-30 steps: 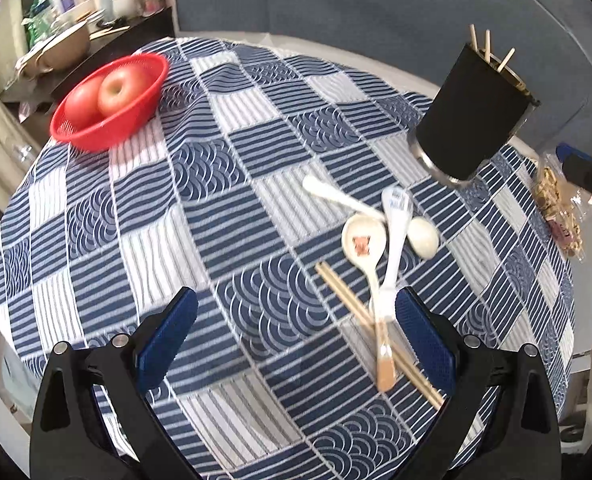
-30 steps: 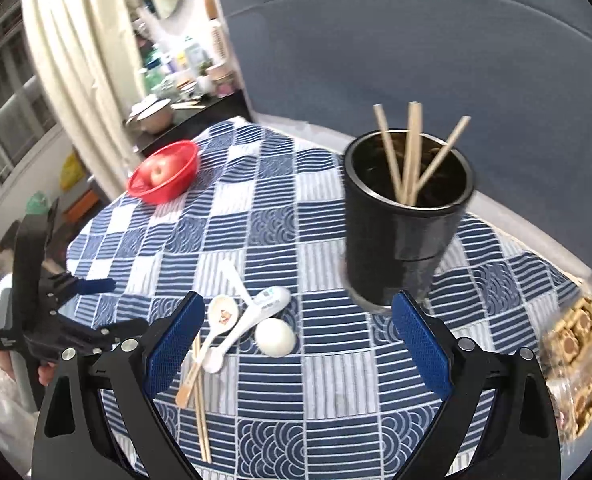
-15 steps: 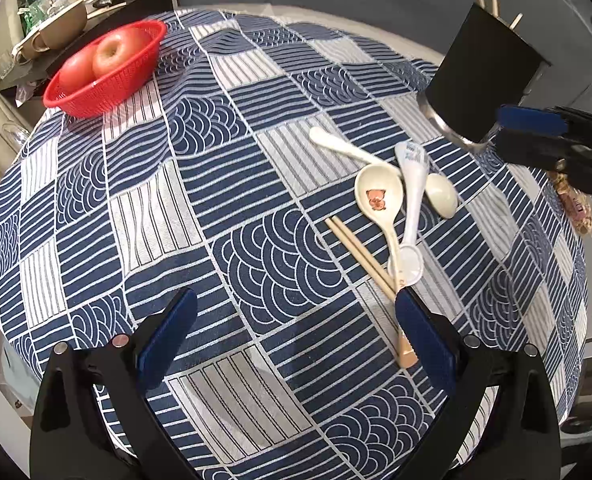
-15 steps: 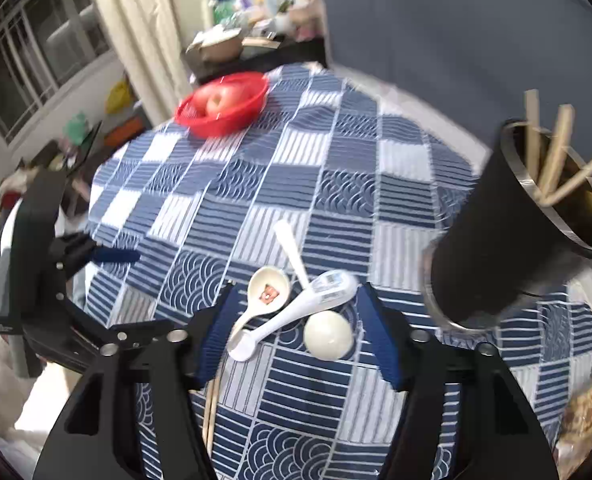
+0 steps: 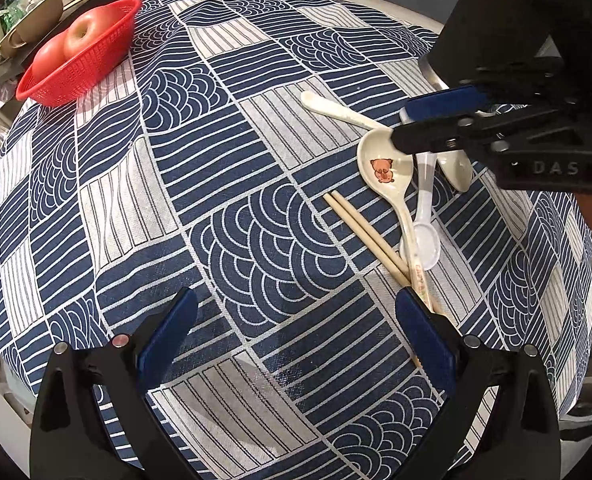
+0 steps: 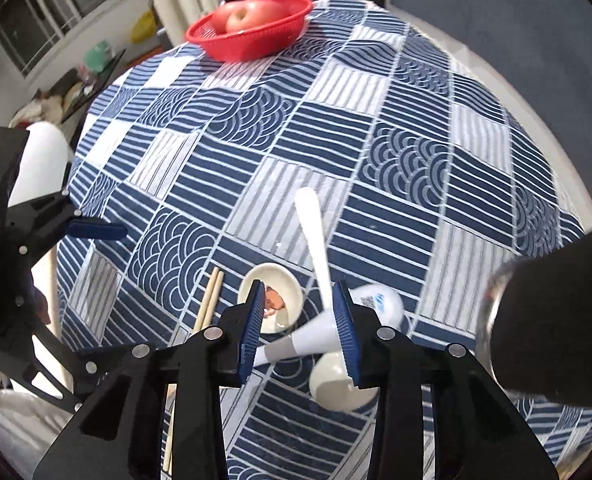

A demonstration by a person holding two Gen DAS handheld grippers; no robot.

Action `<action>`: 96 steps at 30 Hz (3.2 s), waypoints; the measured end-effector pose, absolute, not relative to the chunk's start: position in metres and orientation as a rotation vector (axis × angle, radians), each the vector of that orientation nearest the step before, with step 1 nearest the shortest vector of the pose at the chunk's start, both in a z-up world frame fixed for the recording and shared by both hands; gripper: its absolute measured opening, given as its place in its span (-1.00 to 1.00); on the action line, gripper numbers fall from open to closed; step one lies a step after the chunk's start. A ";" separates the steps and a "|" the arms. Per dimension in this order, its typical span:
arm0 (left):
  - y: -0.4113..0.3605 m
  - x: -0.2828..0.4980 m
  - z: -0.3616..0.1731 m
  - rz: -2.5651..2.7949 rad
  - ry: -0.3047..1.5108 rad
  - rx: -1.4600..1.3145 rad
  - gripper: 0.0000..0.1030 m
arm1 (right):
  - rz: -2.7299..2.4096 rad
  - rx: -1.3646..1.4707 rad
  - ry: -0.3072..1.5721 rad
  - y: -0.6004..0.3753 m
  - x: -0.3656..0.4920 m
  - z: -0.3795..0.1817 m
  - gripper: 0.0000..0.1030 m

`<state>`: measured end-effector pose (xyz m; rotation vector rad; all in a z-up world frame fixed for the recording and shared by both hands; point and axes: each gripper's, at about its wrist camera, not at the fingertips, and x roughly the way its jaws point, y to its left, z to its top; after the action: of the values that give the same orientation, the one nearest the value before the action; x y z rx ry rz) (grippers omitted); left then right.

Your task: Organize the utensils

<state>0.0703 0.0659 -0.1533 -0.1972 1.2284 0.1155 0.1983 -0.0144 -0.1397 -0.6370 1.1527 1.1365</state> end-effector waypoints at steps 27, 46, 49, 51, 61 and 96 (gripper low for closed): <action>0.040 0.071 -0.159 -0.014 1.269 -0.134 -0.82 | 1.145 -0.326 1.242 -0.022 0.190 -0.128 -0.95; 0.027 0.063 -0.091 -0.074 1.114 -0.053 -0.82 | 1.064 -0.291 1.104 -0.050 0.199 -0.063 -0.95; 0.019 0.069 -0.071 -0.099 1.070 -0.025 -0.82 | 1.031 -0.278 1.058 -0.064 0.203 -0.041 -0.95; 0.016 0.076 -0.063 -0.118 1.048 -0.012 -0.82 | 1.008 -0.269 1.030 -0.074 0.204 -0.029 -0.95; -0.018 0.097 -0.013 -0.227 0.939 0.100 -0.82 | 0.887 -0.226 0.924 -0.128 0.210 0.028 -0.95; 0.025 0.209 -0.037 -0.446 1.073 0.278 0.25 | 0.680 -0.134 1.108 -0.140 0.246 -0.051 -0.90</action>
<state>0.2087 0.0246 -0.0366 0.2785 1.0732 -0.4455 0.2457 -0.1403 -0.0509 -0.1340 1.1084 0.6804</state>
